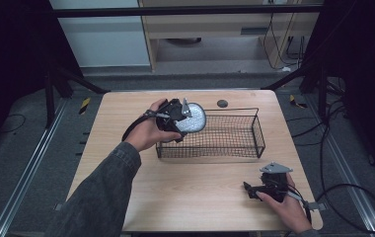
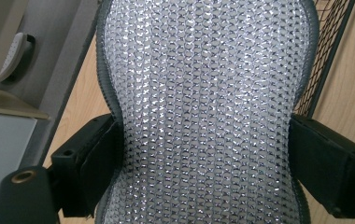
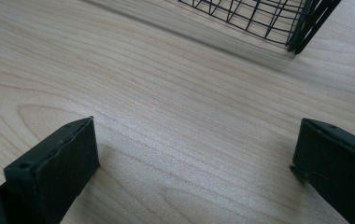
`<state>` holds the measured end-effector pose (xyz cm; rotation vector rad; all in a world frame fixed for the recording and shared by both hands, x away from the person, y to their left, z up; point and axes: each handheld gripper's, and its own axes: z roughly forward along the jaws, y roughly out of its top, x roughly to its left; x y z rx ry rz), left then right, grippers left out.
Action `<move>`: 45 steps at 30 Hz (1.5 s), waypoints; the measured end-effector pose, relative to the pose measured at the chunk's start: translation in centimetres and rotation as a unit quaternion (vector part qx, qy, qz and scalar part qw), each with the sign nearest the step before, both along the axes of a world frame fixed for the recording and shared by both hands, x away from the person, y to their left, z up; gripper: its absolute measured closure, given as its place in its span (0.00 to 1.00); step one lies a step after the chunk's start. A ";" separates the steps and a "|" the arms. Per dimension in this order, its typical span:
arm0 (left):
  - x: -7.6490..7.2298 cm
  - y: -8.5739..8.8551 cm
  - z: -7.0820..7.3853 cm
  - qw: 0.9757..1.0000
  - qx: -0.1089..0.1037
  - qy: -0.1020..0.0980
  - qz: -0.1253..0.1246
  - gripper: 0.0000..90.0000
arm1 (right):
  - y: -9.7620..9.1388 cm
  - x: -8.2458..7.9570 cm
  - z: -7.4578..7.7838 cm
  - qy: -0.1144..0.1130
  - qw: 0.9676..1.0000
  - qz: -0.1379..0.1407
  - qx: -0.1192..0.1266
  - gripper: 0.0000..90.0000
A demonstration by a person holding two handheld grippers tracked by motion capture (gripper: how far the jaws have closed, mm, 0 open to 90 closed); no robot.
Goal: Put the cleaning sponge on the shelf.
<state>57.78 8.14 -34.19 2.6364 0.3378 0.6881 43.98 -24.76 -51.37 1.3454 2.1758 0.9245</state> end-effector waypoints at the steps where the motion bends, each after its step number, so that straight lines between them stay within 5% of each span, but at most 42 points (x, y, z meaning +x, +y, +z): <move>1: 0.1 -0.1 0.0 1.000 0.003 0.003 -0.001 0.14 | 0.0 0.0 0.0 0.000 1.000 0.000 0.000 0.00; 28: 1.8 -2.8 -2.3 0.999 0.029 0.008 -0.028 0.14 | 0.1 0.1 0.0 0.001 1.000 0.002 -0.002 0.00; 41: 2.2 -2.4 -3.6 0.999 0.033 0.023 -0.025 0.13 | 0.1 0.1 0.0 0.001 1.000 0.002 -0.001 0.00; 45: 2.3 -2.2 -4.0 0.999 0.026 0.041 -0.022 0.11 | 0.1 0.1 0.0 0.000 1.000 0.002 -0.001 0.00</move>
